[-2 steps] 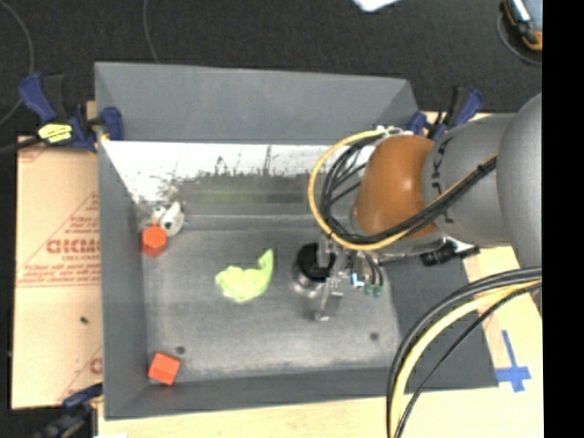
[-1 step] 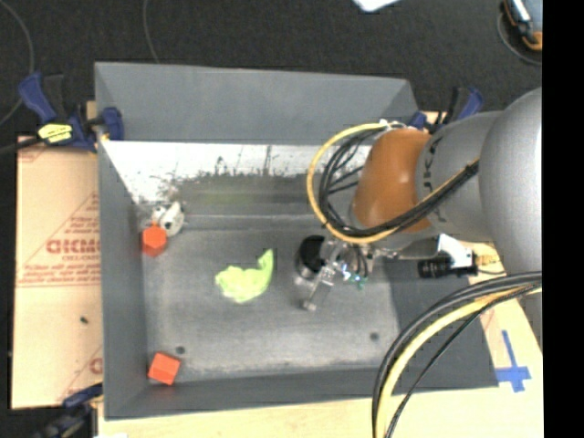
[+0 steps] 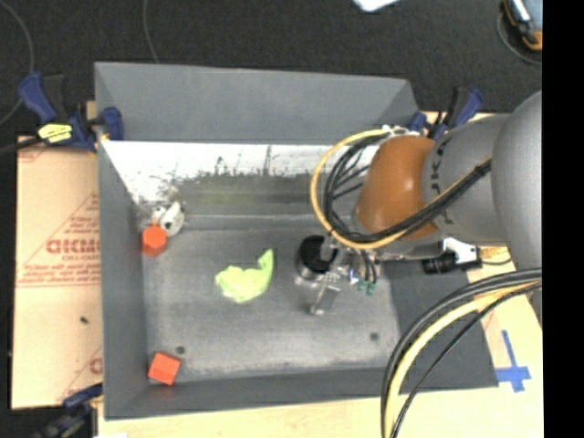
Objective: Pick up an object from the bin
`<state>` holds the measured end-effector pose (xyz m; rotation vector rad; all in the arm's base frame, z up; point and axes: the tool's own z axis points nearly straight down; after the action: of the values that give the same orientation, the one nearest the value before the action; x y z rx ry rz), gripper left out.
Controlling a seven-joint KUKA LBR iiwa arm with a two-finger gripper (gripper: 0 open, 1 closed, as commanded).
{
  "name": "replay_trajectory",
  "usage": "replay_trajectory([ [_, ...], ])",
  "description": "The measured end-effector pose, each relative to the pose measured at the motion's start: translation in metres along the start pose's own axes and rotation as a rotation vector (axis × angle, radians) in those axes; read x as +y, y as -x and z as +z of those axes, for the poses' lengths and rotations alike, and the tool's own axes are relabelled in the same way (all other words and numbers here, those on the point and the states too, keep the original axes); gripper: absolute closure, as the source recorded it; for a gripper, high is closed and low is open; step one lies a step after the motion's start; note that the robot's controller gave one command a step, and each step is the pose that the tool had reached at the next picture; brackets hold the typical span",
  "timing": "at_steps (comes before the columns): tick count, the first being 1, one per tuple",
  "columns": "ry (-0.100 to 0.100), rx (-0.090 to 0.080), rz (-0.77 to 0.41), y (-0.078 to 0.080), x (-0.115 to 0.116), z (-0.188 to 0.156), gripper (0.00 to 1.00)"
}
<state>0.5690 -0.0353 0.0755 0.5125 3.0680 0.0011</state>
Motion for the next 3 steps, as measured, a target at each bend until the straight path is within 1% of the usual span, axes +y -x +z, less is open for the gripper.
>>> replay_trajectory([
  [1, 0.003, -0.006, 0.174, 0.007, 0.028, -0.001, 1.0],
  [2, 0.003, -0.006, 0.173, 0.007, 0.028, -0.001, 1.0],
  [3, 0.004, -0.015, 0.152, 0.018, 0.037, 0.001, 1.0],
])
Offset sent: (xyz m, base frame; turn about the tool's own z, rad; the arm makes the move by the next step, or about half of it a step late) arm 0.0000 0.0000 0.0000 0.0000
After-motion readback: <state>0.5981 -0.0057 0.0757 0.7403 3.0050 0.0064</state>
